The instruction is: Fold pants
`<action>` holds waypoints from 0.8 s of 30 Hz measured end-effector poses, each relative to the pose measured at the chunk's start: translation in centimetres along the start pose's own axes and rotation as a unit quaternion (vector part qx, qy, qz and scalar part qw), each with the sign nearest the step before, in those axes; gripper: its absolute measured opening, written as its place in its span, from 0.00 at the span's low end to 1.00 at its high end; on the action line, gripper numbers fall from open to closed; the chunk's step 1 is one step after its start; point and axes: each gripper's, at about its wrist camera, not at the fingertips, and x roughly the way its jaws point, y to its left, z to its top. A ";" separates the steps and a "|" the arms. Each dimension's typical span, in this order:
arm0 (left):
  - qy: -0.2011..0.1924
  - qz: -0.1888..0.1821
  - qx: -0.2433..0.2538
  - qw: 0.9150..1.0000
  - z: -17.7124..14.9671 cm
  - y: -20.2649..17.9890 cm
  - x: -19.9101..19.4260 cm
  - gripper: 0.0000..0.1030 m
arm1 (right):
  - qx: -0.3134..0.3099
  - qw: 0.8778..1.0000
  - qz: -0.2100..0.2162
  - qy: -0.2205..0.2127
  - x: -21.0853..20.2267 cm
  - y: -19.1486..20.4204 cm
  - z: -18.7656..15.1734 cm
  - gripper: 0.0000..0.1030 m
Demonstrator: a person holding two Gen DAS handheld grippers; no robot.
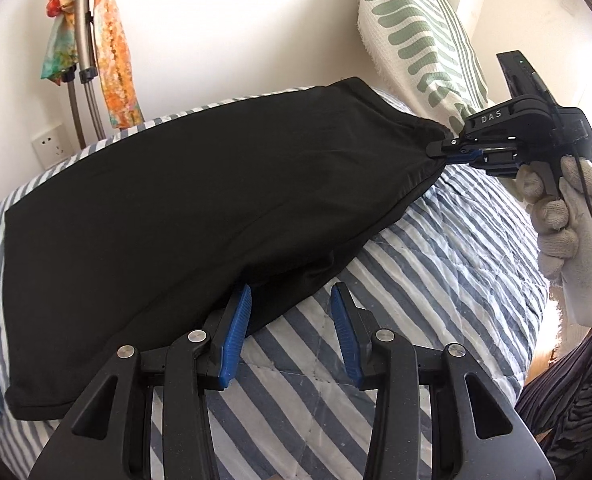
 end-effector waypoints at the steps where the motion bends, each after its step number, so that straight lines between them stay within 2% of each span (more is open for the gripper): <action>1: 0.007 -0.008 -0.003 1.000 -0.1 0.0 0.4 0.39 | -0.002 1.000 -0.001 -0.001 -0.1 0.1 0.0 0.07; 4: 0.012 -0.018 0.007 1.000 -0.4 -1.1 1.1 0.39 | -0.010 1.000 -0.005 -0.006 -0.2 0.5 0.1 0.07; 7: 0.000 -0.013 0.000 1.000 0.4 -1.3 1.6 0.39 | -0.011 1.000 -0.005 -0.008 -0.4 0.4 0.2 0.07; 11: -0.012 0.031 -0.011 0.999 1.2 -0.1 1.9 0.39 | -0.009 1.000 -0.004 -0.008 -0.4 0.3 0.2 0.07; 13: 0.000 0.008 -0.020 1.000 0.9 -0.1 2.1 0.39 | -0.011 1.000 -0.006 -0.008 -0.4 0.2 0.1 0.07; 15: 0.004 0.004 0.007 1.000 0.7 -1.4 2.3 0.39 | -0.011 1.000 -0.007 -0.009 -0.4 0.3 0.1 0.07; 17: 0.001 0.002 0.013 1.000 1.0 -1.8 2.6 0.45 | -0.009 1.000 -0.007 -0.010 -0.4 0.3 0.1 0.07; 20: -0.009 -0.012 -0.030 0.999 2.2 -0.7 3.1 0.49 | -0.011 1.000 -0.005 -0.012 -0.6 0.4 0.1 0.07; 23: -0.018 0.002 -0.037 0.999 2.6 -0.3 3.6 0.51 | -0.012 1.000 -0.004 -0.014 -0.7 0.5 0.1 0.07; 24: -0.019 0.001 -0.041 0.999 2.5 -0.3 3.6 0.55 | -0.012 1.000 -0.004 -0.014 -0.7 0.5 0.1 0.07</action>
